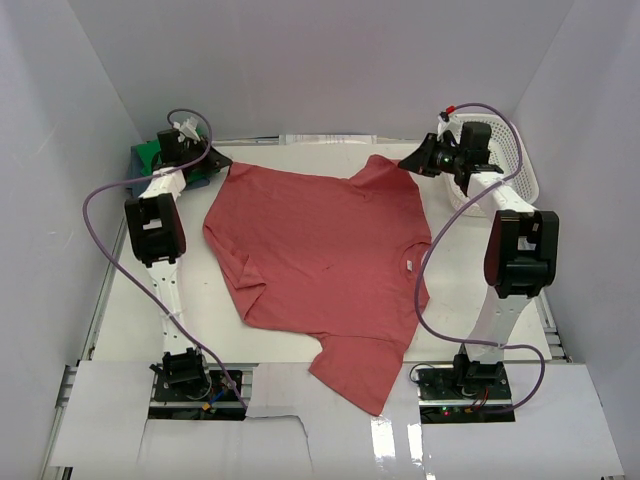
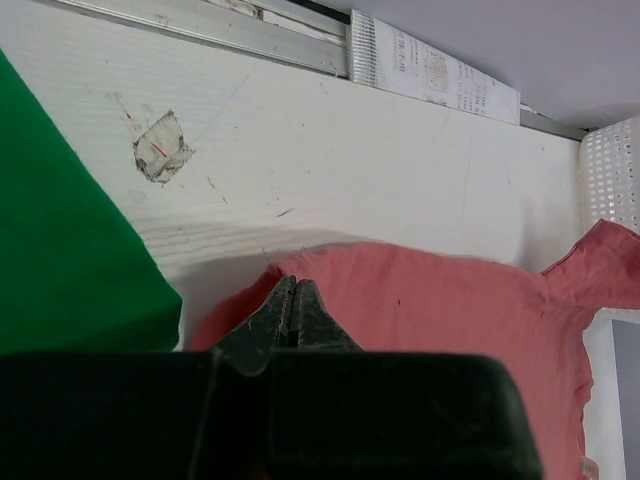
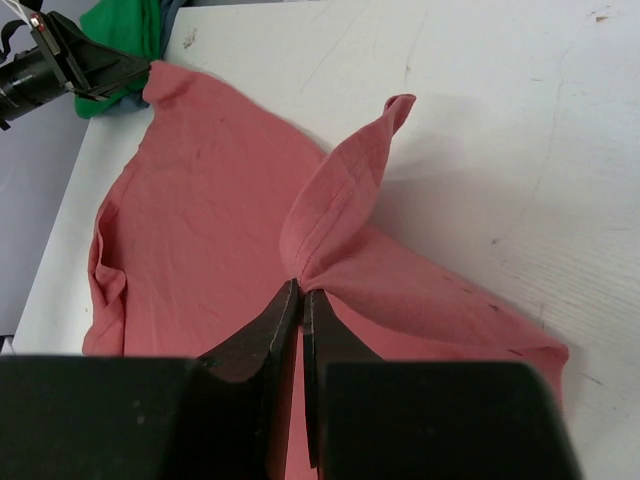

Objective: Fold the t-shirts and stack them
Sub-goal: Grap the side of the flattened tshirt furthest away from the robot with both arms

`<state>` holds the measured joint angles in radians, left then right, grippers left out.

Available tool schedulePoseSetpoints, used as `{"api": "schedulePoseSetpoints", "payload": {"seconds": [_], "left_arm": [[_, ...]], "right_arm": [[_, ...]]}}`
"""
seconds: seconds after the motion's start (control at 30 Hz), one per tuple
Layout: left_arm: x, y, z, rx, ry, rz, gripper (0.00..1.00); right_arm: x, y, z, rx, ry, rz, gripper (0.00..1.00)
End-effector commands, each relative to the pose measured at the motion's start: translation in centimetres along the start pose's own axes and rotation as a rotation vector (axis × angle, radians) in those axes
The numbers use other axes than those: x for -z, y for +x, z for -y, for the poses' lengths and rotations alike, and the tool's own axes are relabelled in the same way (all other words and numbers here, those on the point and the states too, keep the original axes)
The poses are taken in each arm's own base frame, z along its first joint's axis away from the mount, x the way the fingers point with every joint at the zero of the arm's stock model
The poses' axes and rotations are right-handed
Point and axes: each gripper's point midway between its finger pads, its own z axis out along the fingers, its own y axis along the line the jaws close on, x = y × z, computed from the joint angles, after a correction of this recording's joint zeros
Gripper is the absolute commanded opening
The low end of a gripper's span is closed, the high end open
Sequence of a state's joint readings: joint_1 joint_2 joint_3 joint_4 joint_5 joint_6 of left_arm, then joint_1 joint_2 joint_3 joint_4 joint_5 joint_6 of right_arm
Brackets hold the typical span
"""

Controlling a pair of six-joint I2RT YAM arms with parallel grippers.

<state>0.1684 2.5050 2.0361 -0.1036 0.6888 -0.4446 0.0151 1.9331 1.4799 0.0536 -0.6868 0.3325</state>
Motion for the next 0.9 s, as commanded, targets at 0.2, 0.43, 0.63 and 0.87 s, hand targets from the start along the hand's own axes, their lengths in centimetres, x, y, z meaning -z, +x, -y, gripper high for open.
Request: {"api": "schedulePoseSetpoints", "payload": {"seconds": [0.2,0.43,0.63,0.87], "left_arm": [[4.4,-5.0,5.7,-0.114,0.045,0.113,0.0],[5.4,-5.5,7.0,-0.114,0.057,0.123,0.0],[6.6,-5.0,7.7,-0.109,0.047,0.133,0.0],[8.1,-3.3,7.1,-0.073,-0.005,0.125,0.0]], "right_arm": [[2.9,-0.8,-3.6,0.067,-0.039,0.043,0.08],[4.1,-0.8,-4.9,0.076,-0.043,0.04,0.08],[5.1,-0.2,-6.1,0.075,-0.043,0.042,0.08],[6.8,0.7,-7.4,0.077,-0.021,0.045,0.08]]}}
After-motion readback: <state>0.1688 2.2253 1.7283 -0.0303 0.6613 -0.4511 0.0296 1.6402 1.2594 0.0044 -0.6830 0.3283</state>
